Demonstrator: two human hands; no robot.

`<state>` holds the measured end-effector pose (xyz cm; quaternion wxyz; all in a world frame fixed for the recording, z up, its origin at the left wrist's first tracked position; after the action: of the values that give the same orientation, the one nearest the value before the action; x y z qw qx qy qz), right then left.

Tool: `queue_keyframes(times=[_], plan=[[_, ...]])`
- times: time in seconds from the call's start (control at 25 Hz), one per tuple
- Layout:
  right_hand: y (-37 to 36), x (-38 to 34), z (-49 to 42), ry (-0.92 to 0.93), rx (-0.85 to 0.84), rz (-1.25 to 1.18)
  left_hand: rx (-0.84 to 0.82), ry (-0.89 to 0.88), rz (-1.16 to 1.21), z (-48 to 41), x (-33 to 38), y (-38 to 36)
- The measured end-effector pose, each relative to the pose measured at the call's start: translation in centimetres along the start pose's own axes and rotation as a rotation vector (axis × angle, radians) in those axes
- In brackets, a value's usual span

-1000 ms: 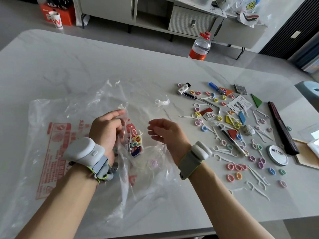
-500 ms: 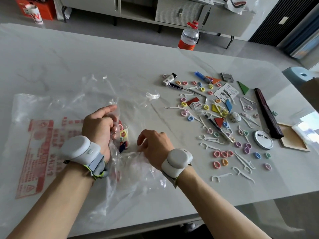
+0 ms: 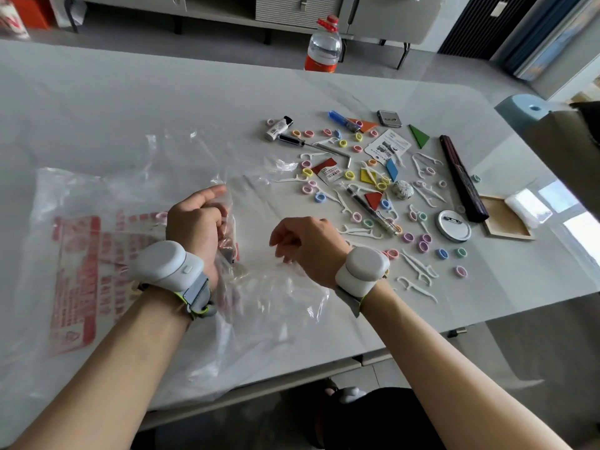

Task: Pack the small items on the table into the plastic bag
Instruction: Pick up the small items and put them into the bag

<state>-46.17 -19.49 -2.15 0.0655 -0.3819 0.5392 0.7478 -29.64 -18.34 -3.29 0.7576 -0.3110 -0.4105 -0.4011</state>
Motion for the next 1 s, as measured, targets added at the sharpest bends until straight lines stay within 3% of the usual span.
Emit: queue_keyframes(times=[0.12, 0.28, 0.4, 0.84, 1.0], plan=[[3.1, 2.1, 1.2, -0.03, -0.051, 0.197, -0.004, -0.012, -0.02, -0.4, -0.4, -0.5], [8.6, 7.6, 5.2, -0.359, -0.112, 0.459, 0.002, -0.01, -0.018, -0.3, -0.3, -0.5], [7.9, 9.7, 6.8, -0.537, -0.132, 0.445, -0.013, -0.007, -0.016, 0.1, -0.4, -0.8], [6.2, 8.6, 6.5, -0.323, -0.181, 0.569, 0.001, -0.02, -0.034, -0.4, -0.6, -0.3], [6.9, 8.0, 7.8, -0.286, -0.303, 0.552, -0.003, -0.02, -0.046, -1.0, -1.1, 0.1]])
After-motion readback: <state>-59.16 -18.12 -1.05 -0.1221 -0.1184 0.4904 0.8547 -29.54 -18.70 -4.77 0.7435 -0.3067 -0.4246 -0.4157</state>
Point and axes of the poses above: each hand's wrist, its own z-axis away from the middle knuckle, its own y-axis out of the back of the hand, x = y × z, the point moved 5 cm from there along -z, towards the middle knuckle, and after that the axes turned 10 degrees about y, right-handed, at the moved point
